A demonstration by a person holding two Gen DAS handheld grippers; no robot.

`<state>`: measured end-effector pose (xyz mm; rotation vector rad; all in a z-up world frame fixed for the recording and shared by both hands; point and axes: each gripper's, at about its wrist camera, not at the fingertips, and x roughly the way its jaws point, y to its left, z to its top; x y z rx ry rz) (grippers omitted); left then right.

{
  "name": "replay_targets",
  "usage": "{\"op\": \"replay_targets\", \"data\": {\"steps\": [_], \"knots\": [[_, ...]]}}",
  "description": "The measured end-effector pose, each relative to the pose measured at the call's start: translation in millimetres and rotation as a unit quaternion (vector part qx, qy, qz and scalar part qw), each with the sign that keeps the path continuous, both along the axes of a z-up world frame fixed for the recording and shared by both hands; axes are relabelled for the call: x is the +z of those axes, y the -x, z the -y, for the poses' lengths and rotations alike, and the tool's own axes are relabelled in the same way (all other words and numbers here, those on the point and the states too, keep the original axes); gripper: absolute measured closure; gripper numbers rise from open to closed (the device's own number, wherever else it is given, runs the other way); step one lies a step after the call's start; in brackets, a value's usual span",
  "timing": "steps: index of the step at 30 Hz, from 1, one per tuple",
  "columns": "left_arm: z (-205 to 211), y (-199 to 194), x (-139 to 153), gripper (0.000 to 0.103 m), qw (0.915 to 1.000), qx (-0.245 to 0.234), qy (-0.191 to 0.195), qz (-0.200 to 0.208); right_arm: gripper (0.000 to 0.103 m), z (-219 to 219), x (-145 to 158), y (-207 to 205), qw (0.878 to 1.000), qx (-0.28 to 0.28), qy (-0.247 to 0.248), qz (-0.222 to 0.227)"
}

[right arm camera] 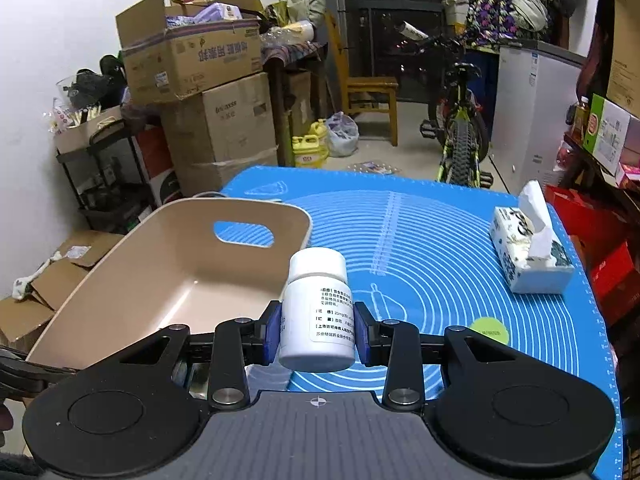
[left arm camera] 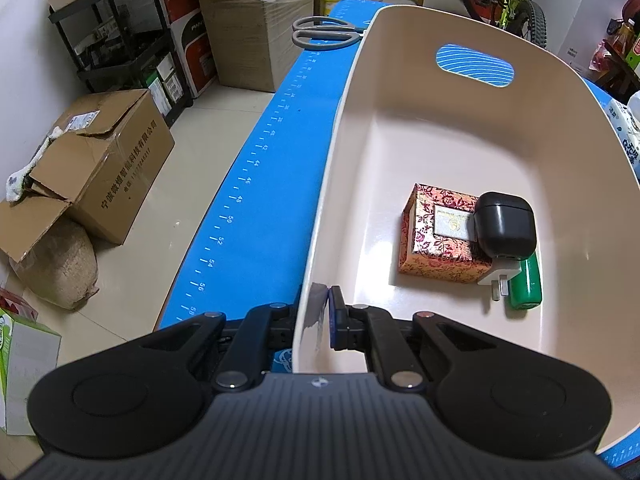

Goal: Organize rigid objects
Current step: 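Carry the white pill bottle into the basket and release it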

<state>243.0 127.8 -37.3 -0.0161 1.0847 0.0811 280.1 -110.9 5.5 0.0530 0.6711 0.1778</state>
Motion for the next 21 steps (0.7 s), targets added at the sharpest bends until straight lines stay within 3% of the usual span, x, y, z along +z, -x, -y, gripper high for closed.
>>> {"op": "replay_targets", "data": {"steps": [12,21], "knots": [[-3,0,-1,0.093,0.9999,0.006,0.009,0.000,0.059,-39,9,8,0.999,0.050,0.009,0.018],[-4,1,2,0.093,0.9998,0.009,0.013,0.009,0.059,-88,2,5,0.992,0.113,0.050,-0.009]]}}
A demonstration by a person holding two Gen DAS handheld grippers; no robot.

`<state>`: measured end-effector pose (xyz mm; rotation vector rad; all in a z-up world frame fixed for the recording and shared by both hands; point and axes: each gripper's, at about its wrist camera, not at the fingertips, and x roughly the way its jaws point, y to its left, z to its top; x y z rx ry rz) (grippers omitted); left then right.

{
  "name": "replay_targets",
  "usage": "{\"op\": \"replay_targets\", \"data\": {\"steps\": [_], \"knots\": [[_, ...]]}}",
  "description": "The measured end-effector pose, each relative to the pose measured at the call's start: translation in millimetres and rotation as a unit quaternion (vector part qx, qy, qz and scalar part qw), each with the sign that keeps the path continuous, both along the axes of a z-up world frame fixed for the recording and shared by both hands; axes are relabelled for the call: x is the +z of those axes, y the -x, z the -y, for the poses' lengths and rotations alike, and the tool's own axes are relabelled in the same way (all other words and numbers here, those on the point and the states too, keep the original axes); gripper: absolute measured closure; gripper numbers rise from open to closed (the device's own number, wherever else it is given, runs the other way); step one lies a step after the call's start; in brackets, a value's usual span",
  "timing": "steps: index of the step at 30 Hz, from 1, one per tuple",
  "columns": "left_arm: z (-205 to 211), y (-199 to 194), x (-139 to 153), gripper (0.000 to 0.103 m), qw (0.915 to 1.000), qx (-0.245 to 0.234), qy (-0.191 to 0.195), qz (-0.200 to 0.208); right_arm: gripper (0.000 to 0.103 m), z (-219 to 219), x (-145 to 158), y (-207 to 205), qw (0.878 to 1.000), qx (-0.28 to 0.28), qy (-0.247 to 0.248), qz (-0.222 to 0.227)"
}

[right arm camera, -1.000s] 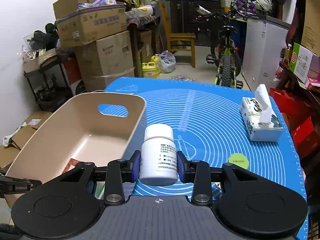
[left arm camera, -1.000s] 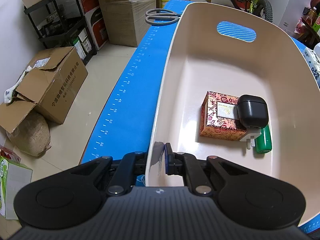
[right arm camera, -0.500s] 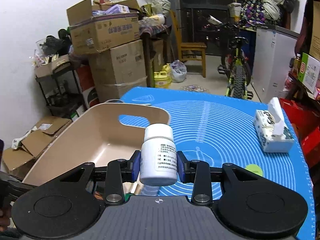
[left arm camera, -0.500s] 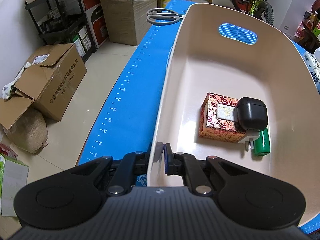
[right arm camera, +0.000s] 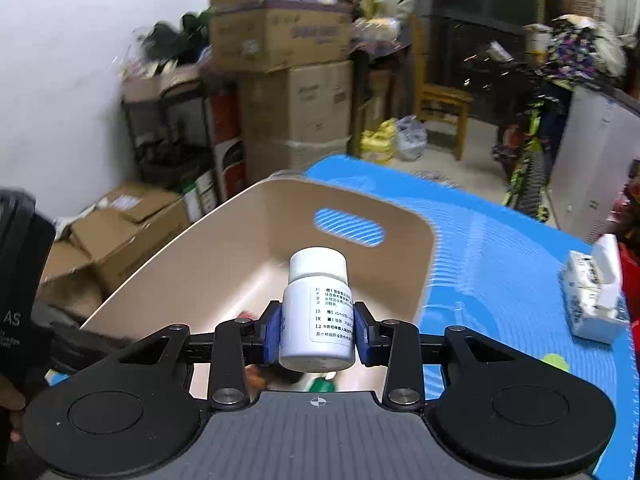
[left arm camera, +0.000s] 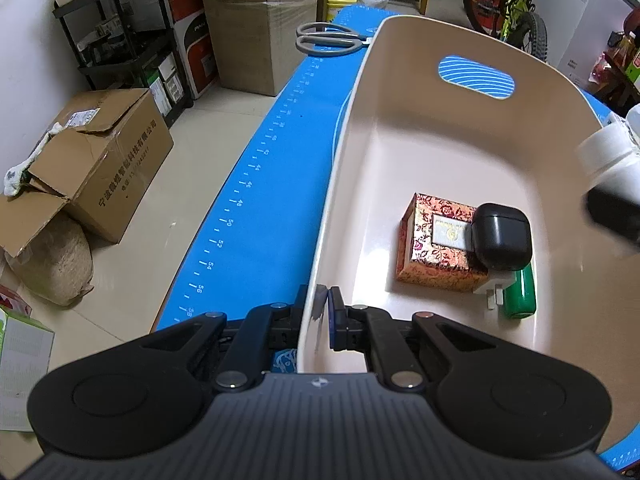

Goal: Organize rigid objects
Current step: 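Carry the white pill bottle into the basket and release it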

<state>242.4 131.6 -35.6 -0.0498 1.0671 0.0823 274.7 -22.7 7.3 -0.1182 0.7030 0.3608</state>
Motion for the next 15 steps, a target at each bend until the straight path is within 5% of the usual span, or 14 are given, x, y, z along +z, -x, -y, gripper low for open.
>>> {"op": "replay_targets", "data": {"steps": [15], "knots": [[-2,1,5,0.093,0.9998,-0.002,0.006,0.017,0.055,-45,-43,-18,0.993,0.008,0.076,-0.091]]}}
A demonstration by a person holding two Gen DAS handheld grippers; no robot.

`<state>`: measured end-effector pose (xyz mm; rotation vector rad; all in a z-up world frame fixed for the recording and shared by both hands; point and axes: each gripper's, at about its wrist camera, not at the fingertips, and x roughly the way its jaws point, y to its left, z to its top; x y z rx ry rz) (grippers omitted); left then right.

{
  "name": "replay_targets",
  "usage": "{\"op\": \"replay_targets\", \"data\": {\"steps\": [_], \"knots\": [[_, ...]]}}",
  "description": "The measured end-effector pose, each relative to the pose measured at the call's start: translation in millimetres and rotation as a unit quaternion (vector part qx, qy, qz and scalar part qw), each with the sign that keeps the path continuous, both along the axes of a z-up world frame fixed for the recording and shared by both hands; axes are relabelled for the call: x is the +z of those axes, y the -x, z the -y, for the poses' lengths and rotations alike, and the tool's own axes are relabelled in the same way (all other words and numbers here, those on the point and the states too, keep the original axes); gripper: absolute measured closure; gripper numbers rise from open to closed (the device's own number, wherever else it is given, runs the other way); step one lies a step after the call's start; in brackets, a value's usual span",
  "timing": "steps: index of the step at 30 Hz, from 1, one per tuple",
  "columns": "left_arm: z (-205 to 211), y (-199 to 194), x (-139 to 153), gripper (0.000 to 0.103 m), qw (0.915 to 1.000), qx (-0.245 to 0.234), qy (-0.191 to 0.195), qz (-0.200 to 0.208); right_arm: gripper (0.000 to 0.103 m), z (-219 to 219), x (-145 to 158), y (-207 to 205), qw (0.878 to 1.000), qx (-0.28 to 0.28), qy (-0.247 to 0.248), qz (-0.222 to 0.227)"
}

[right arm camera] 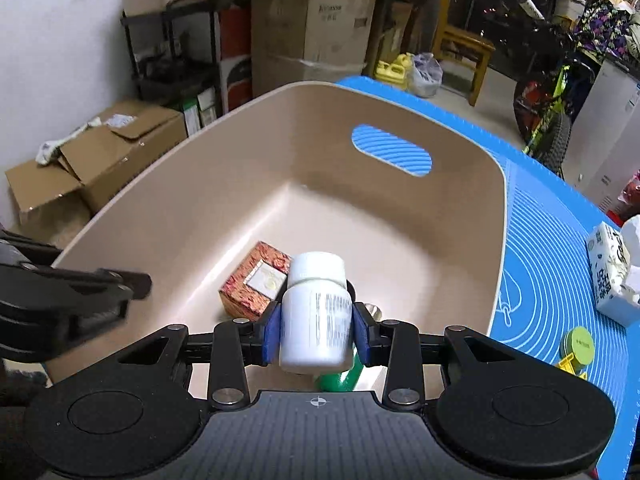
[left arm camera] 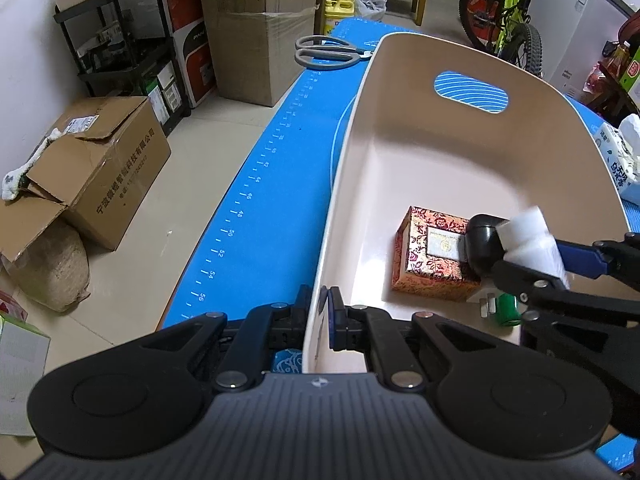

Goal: Organize rigid objects
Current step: 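Carry the white pill bottle into the basket and release it, then reach the right tool to the red action figure and grasp it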

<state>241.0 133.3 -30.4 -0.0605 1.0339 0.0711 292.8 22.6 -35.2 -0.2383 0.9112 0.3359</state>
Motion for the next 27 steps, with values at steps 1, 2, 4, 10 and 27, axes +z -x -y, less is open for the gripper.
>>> {"op": "replay_targets", "data": {"steps": [1,2,4,10,27], "knots": [[0,0,0,0.093,1.0000,0.000,0.000,0.000,0.053,-1,-1,-1,1.000,-0.002,0.002,-0.001],[1,0,0,0.093,1.0000,0.000,-0.001,0.001,0.052,-1,-2,-1,1.000,-0.004,0.001,-0.003],[2,1,-1,0.093,1.0000,0.000,-0.002,0.001,0.052,0,-2,-3,1.000,-0.007,0.000,-0.006],[2,1,0,0.093,1.0000,-0.001,-0.005,0.001,0.029,9,8,1,1.000,-0.012,-0.016,0.018],[2,1,0,0.093,1.0000,-0.001,-0.008,0.002,0.026,128,40,7,0.987,-0.135,-0.035,0.083]]}}
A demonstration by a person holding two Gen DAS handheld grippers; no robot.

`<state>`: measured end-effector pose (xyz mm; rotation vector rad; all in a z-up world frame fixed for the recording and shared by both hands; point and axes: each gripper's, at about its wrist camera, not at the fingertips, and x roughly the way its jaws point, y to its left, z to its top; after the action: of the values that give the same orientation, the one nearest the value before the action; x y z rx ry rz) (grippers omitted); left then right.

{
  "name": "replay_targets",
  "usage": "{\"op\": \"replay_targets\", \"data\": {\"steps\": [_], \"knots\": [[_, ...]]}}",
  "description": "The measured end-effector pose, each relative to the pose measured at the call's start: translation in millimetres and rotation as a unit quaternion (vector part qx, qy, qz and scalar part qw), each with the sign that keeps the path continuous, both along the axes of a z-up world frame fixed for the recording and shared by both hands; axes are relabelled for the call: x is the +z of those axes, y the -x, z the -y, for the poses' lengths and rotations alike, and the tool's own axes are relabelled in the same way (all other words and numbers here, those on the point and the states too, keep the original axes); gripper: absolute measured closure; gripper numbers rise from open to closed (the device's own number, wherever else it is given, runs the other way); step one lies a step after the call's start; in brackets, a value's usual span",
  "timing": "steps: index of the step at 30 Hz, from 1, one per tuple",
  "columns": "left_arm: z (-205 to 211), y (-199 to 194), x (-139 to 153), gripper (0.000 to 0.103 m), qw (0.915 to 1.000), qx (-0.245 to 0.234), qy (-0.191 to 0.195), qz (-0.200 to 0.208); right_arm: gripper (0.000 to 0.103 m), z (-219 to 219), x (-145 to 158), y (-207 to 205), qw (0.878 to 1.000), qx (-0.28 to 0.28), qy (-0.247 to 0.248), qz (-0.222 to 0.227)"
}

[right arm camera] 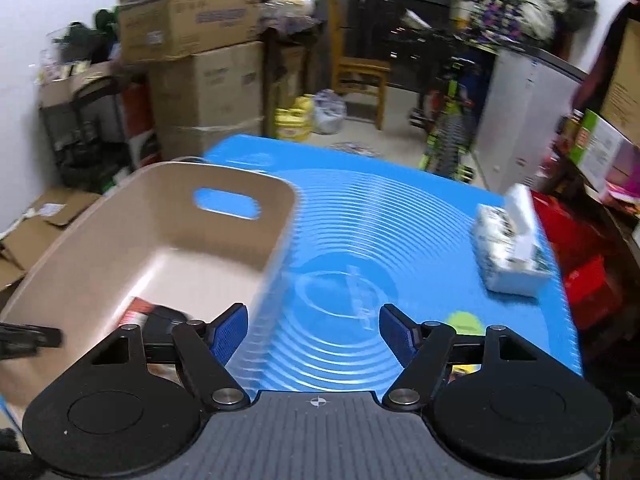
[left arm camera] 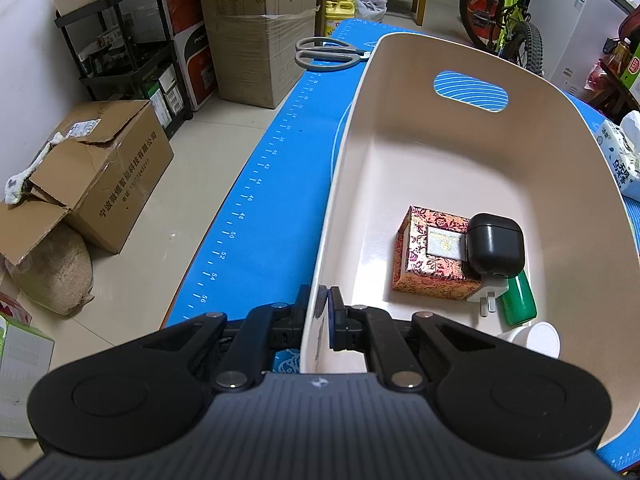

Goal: Organize rigid objects
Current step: 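Reach the right tool to the red action figure and grasp it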

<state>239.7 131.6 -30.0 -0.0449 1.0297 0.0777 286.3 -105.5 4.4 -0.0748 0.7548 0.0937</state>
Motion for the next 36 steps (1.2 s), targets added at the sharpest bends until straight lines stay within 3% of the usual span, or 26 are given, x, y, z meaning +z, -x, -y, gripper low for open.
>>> {"op": "replay_targets", "data": {"steps": [15,29,36], "knots": [[5,0,0,0.092,0.9999,0.003,-0.011,0.001,0.026,85,-44,-3,0.995,-0.066,0.032,-0.060],[5,0,0,0.091,0.9999,0.003,-0.011,0.001,0.026,108,-82,-11,0.990,-0.062,0.044,-0.122],[5,0,0,0.091,0.9999,0.003,-0.012,0.001,0.036,105,-90,-15,0.988,-0.046,0.045,-0.140]]}}
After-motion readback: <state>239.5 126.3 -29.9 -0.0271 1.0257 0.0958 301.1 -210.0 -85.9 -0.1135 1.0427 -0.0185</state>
